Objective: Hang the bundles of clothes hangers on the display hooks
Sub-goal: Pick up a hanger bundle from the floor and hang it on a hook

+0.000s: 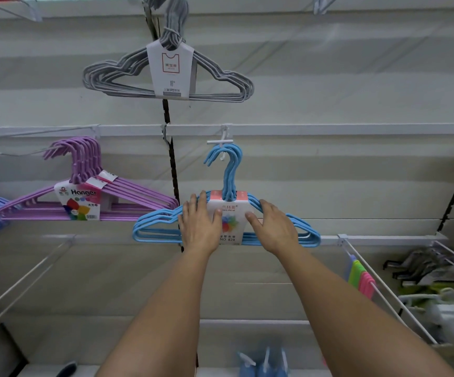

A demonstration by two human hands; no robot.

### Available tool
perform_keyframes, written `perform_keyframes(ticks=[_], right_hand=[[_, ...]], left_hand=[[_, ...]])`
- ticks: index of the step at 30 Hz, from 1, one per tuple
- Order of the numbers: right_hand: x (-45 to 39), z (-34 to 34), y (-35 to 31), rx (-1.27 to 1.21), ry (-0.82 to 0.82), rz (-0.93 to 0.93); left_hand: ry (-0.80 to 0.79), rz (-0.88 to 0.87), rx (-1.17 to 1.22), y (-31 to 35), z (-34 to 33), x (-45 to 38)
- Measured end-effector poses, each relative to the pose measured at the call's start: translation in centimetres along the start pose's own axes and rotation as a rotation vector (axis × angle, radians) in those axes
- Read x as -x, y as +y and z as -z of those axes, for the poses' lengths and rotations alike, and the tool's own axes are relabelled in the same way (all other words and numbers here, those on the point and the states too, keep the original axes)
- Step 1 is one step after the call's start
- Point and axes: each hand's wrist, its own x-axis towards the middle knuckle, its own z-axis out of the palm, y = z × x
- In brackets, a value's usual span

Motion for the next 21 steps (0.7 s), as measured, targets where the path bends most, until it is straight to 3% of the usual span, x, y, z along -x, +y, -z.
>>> perform_keyframes(ticks=[9, 21], right_hand=[[3.7, 0.6, 1.0, 0.021, -0.019, -0.021], [13.6, -1.8, 2.3, 0.055, -0.089, -0.24]], left_hand=[[0.044, 0.021, 0.066, -0.3, -0.4, 3.6], [-0.263, -0.064, 0.135, -3.2, -3.0, 10.1]])
